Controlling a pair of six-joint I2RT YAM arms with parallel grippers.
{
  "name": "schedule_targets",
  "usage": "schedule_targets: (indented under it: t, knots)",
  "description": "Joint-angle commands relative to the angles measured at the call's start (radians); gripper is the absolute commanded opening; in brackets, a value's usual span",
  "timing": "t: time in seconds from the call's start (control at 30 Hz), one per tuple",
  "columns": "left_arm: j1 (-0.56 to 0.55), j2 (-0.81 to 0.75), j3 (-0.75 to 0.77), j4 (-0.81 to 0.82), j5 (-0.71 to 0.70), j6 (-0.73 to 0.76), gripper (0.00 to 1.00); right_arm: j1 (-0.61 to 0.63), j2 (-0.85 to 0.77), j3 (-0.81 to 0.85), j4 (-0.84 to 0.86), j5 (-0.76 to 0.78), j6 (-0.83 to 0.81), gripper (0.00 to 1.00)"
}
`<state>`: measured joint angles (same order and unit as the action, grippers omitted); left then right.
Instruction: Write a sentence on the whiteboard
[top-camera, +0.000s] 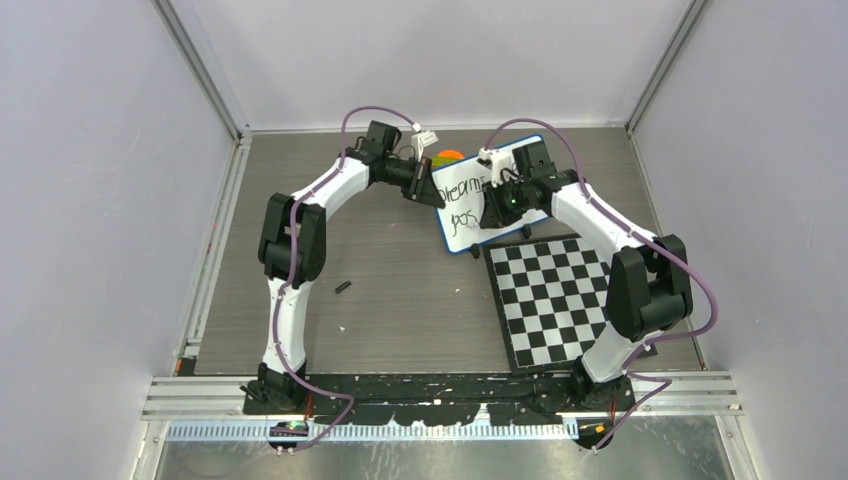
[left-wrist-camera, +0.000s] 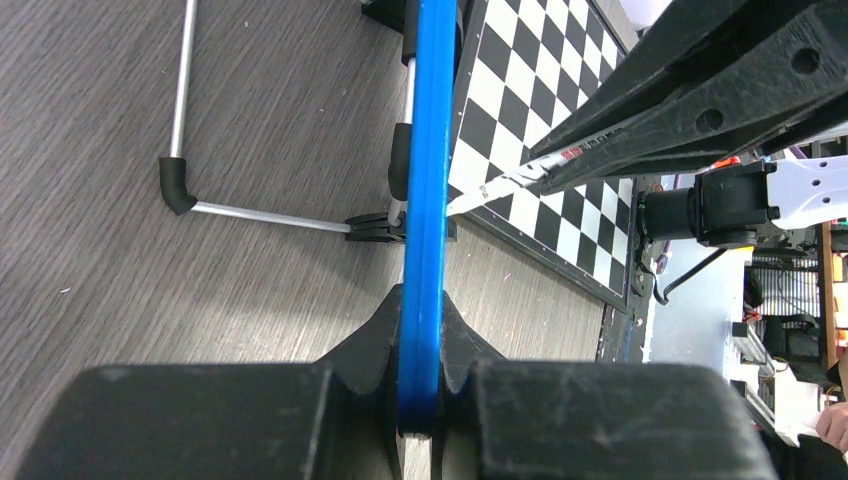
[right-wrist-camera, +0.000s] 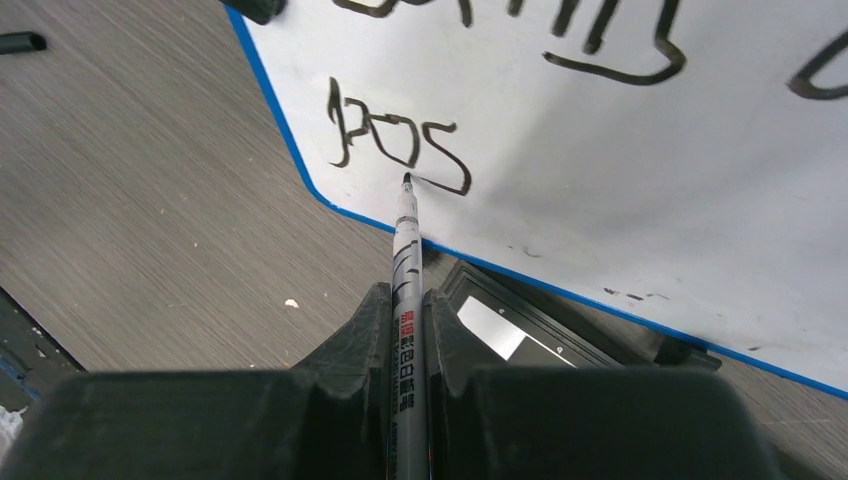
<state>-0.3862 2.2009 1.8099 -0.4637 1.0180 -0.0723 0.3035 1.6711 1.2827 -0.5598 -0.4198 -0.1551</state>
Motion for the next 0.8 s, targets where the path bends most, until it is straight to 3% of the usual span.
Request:
schedule_targets:
  t: [0.0, 0.33, 0.77]
  knots:
    - [-0.005, -0.004, 0.015, -0.013, -0.004, -0.008, 0.00, 0.008, -0.008, 0.052, 0.026, 0.001, 0.002, 0.00]
    - [-0.005, -0.001, 0.022, -0.013, 0.001, -0.011, 0.00, -0.071, -0.061, 0.051, 0.018, -0.035, -0.005, 0.00]
    - [-0.005, -0.001, 0.017, -0.017, -0.001, -0.003, 0.00, -0.074, -0.023, 0.103, 0.053, -0.018, 0.013, 0.00]
